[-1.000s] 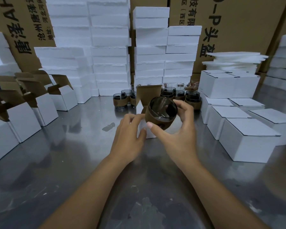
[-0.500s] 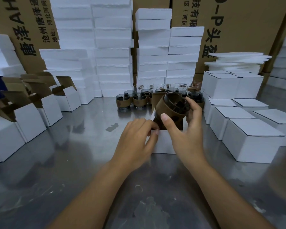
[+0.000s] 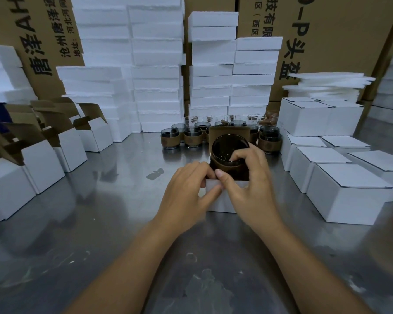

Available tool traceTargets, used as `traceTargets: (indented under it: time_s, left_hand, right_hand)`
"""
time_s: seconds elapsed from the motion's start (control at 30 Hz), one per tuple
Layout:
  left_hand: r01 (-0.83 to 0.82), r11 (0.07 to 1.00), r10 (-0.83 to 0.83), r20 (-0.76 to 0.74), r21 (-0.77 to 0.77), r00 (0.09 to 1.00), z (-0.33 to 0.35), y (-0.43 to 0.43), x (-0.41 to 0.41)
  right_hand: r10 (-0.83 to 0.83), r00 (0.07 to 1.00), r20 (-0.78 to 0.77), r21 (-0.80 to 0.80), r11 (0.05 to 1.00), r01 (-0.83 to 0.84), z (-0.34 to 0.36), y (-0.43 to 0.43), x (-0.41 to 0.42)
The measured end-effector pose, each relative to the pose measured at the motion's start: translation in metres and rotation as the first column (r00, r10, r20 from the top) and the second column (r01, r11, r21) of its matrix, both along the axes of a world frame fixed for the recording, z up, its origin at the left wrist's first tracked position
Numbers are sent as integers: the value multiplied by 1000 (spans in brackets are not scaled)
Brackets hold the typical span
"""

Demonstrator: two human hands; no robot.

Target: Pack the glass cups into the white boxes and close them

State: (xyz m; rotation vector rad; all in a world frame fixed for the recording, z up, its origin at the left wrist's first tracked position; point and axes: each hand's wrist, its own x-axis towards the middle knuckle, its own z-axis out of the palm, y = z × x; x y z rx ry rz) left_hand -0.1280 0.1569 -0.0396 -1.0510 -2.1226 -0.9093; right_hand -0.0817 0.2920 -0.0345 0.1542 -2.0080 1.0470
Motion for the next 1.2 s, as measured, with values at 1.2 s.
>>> traceTargets:
  time_s: [1.2]
  left_hand:
    - [-76, 899, -260, 665, 432, 700, 6, 5, -6]
  right_hand:
    - [274, 928, 252, -765, 644, 18, 8, 7, -11]
